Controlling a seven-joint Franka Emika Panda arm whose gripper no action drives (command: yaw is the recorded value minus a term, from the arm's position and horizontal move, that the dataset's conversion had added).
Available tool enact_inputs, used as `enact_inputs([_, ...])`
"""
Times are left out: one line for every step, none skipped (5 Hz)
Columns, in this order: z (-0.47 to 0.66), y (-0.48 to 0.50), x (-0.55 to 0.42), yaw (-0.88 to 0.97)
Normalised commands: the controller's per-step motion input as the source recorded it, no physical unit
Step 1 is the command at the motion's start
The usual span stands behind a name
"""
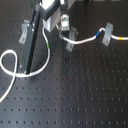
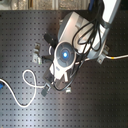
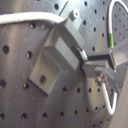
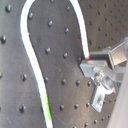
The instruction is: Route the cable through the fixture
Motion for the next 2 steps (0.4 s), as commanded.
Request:
enact_inputs([-0.57,-0.173,-0.014,-0.35])
enact_inputs([-0.51,-0.152,0.22,-0.53])
